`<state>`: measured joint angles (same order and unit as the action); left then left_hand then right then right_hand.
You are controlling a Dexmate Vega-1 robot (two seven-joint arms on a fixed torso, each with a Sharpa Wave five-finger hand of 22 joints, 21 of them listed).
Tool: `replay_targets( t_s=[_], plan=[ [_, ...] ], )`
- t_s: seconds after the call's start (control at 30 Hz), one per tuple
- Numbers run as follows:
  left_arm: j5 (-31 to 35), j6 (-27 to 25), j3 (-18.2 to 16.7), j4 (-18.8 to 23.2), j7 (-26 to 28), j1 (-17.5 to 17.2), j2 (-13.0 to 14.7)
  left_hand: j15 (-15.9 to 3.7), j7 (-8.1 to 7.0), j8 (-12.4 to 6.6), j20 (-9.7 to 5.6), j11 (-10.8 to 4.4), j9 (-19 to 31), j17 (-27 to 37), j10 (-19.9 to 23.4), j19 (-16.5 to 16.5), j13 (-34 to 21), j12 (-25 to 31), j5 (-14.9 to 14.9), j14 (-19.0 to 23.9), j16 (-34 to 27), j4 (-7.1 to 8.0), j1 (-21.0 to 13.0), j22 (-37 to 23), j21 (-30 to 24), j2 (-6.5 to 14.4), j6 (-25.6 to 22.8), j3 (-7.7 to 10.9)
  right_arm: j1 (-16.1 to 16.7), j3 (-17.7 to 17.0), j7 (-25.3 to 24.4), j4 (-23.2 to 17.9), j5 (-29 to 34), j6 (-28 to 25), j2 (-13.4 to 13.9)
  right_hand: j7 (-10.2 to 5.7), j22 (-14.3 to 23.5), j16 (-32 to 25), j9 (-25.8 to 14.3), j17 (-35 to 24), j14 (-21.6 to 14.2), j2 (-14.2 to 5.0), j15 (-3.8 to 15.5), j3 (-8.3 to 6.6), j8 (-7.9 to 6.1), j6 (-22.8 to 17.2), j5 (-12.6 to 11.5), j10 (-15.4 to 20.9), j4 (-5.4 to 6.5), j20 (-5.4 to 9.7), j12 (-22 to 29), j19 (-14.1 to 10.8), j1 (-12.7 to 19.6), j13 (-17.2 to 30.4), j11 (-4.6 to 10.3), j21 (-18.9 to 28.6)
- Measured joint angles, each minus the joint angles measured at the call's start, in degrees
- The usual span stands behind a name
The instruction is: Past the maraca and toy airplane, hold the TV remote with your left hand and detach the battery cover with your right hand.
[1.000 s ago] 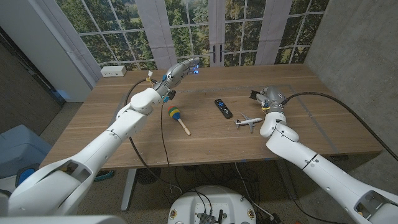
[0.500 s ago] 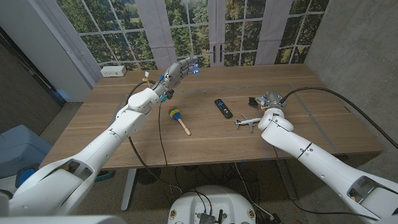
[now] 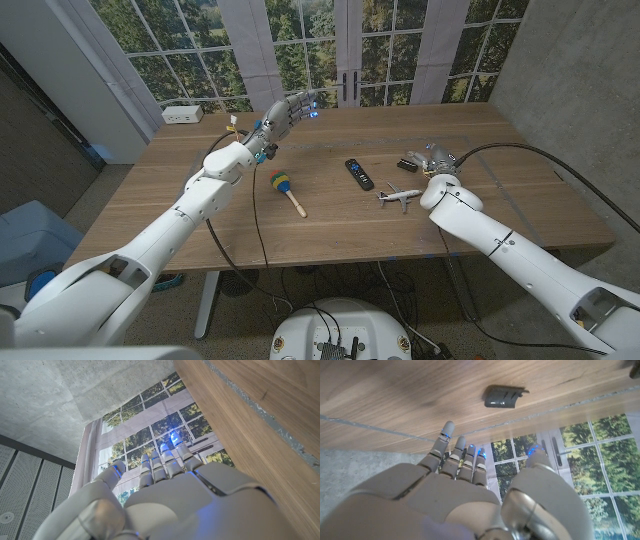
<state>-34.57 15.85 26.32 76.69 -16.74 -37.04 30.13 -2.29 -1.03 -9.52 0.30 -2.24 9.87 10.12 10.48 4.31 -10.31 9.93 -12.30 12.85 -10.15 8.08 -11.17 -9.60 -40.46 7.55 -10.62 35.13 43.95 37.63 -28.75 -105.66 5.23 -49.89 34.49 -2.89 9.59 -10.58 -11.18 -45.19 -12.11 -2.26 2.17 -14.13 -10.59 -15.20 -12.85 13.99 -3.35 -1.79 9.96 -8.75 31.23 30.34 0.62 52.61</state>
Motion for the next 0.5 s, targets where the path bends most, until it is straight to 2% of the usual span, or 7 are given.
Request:
replay_targets(
  t_s=[0.03, 0.07, 0.13, 0.2, 0.3, 0.43, 0.5],
  plan=[
    [0.0, 0.0, 0.0, -0.1, 0.0, 0.0, 0.0, -0.07, -0.01, 0.0, -0.14, -0.01, 0.0, 0.0, -0.2, -0.1, 0.1, 0.0, 0.0, -0.1, 0.0, -0.16, 0.0, 0.0, 0.2, 0.0, 0.0, 0.16, 0.0, 0.0, -0.2, 0.0, -0.4, 1.3, 0.0, -0.12, 0.0, 0.0, 0.0, 0.4, 0.4, -0.38, 0.0, -0.13, 0.0, 0.1, 0.0, 0.0, 0.14, 0.82, 0.2, 0.0, -0.4, -0.3, 0.0, -0.3],
    [-0.7, 0.6, 0.0, -0.2, -1.1, 0.0, 0.0, 0.08, -0.09, 0.0, -0.25, -0.16, 0.0, 0.0, -0.3, -0.3, 0.2, 0.0, -0.1, -0.2, 0.0, -0.21, 0.1, 0.0, 0.2, 0.1, 0.3, 0.21, 4.2, -4.2, -0.7, -0.6, -1.1, 3.7, 1.3, -0.31, 0.0, 0.0, 0.0, 0.9, 1.0, -0.88, 0.0, -0.3, 0.0, 0.3, 0.0, -0.2, 0.31, 1.68, 0.2, 0.2, -0.9, -0.7, 0.22, -0.6],
    [-0.8, 0.7, -0.1, -0.4, -1.2, 0.0, 0.0, -0.09, -0.1, 0.0, -0.31, -0.18, 0.0, 0.0, -1.0, -0.3, 0.2, 0.0, -0.3, -0.9, 0.0, -0.21, 0.2, 0.0, 0.4, 0.2, 0.7, 0.21, 4.7, -4.7, -1.1, -0.5, -1.9, 6.2, 1.4, -0.71, 0.0, 0.2, 0.1, 2.0, 2.1, -2.1, 0.1, -0.51, 0.0, 0.7, 0.4, -0.7, 1.15, 3.31, 0.2, 0.4, -2.1, -1.6, 0.66, -1.4],
    [-1.0, 1.0, -0.1, -0.7, -1.7, 0.0, 0.0, 0.09, -0.28, 0.0, -0.62, -0.13, 0.0, 0.0, -2.0, -0.6, 0.2, 0.0, -0.3, -1.8, 0.0, -0.57, 0.5, 0.0, 1.0, -0.1, 1.6, 0.2, 6.1, -6.2, -1.4, 0.0, -3.1, 10.6, 1.8, -1.01, 0.0, 0.2, 0.3, 3.1, 3.1, -3.21, 0.0, -0.78, 0.0, 1.0, 0.4, -1.4, 1.73, 3.76, 0.2, 0.7, -3.2, -2.6, 0.94, -2.1],
    [-1.3, 1.2, -0.2, -1.0, -2.1, 0.1, -0.1, 0.14, -0.41, 0.0, -0.74, -1.22, 0.0, 0.0, -3.2, -1.2, 0.2, 0.0, -0.3, -3.0, 0.0, -0.85, 1.1, 0.0, 1.9, 0.0, 2.5, 0.37, 7.2, -7.4, -1.5, 1.0, -4.7, 15.8, 2.0, -0.94, -0.3, 0.2, 0.3, 4.7, 4.0, -4.88, -0.18, -0.88, 0.0, 1.1, 0.4, -1.7, 2.47, 3.76, 0.2, 0.7, -4.1, -3.8, 1.12, -3.2],
    [-1.7, 1.7, -0.3, -1.4, -2.9, 0.1, -0.1, 0.13, -0.71, 0.0, -0.8, -1.81, 0.0, 0.0, -5.3, -1.8, 0.2, 0.0, -0.3, -4.8, 0.0, -1.37, 1.5, 0.0, 2.8, 0.0, 4.2, 0.42, 8.5, -8.8, -1.5, 2.6, -6.2, 22.0, 2.1, -0.19, -0.3, 0.2, 0.5, 6.5, 4.8, -6.68, 0.08, -0.72, 0.0, 1.8, 0.4, -2.0, 3.88, 4.07, 0.2, 1.0, -5.9, -5.2, 1.48, -4.4],
    [-1.9, 1.9, -0.4, -1.7, -3.2, 0.2, -0.2, 0.13, -0.63, 0.0, -0.88, -1.98, 0.0, 0.0, -6.2, -2.3, 0.2, 0.0, -0.3, -5.8, 0.2, -1.56, 1.7, 0.0, 3.4, 0.2, 4.9, 0.61, 9.3, -9.8, -1.2, 4.1, -7.4, 27.5, 2.0, 0.29, -0.3, 0.2, 0.5, 7.1, 5.2, -7.41, 0.07, -0.94, 0.0, 1.8, 0.4, -1.9, 4.57, 4.04, 0.2, 1.0, -6.6, -5.8, 1.78, -4.8]
  ],
)
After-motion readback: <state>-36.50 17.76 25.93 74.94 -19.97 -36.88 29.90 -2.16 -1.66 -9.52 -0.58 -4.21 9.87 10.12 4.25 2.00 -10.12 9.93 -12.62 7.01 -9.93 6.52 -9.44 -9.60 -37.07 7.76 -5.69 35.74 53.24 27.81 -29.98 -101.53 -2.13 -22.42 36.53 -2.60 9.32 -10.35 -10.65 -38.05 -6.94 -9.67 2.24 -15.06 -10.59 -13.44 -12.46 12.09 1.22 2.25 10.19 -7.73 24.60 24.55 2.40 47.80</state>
